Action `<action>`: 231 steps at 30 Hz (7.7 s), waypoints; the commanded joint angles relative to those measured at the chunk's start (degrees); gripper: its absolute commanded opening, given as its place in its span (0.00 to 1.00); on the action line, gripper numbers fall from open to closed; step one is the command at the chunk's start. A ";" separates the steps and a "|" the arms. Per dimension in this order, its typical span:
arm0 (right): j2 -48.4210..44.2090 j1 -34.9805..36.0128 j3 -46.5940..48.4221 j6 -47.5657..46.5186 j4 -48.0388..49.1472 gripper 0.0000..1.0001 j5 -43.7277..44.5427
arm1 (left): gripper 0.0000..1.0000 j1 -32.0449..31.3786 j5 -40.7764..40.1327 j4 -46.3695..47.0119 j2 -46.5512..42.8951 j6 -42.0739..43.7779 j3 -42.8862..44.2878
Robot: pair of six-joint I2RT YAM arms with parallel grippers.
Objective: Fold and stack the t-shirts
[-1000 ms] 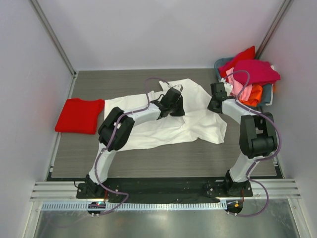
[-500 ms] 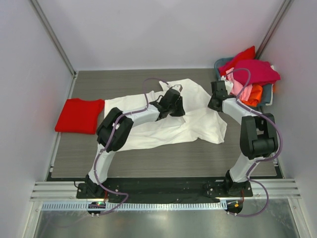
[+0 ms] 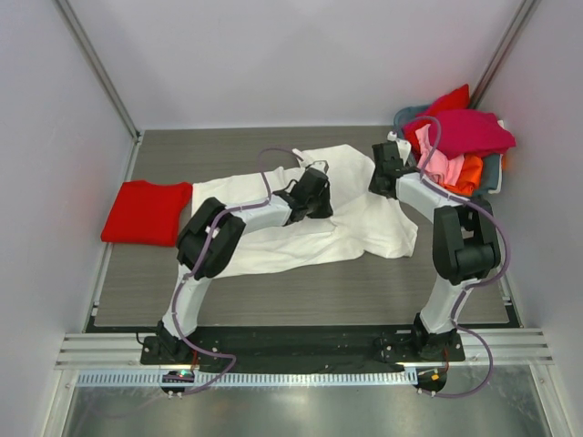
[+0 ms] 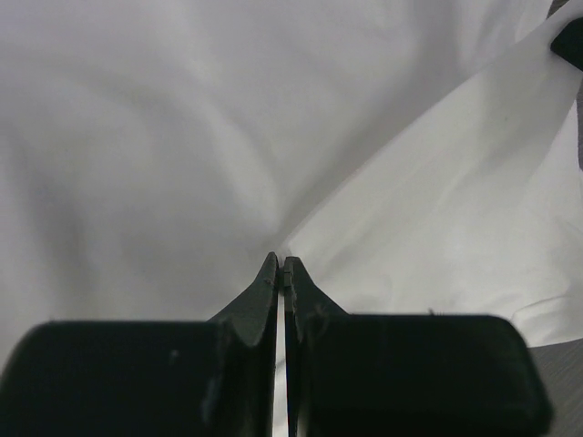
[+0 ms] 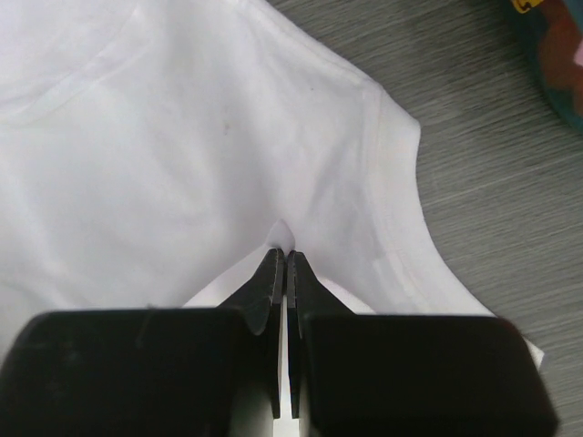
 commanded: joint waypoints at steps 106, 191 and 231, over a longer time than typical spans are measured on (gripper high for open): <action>-16.78 -7.90 -24.40 15.88 -8.32 0.01 18.68 | 0.54 -5.82 -11.46 -2.46 -19.57 -14.87 -30.38; -21.11 -14.32 -32.66 20.35 5.22 0.08 4.53 | 0.00 36.10 -22.80 -40.25 -39.96 -15.14 -34.86; -17.41 -17.83 -30.64 18.16 9.96 0.43 -4.79 | 0.60 36.36 -5.30 -32.35 -62.29 -24.80 -57.71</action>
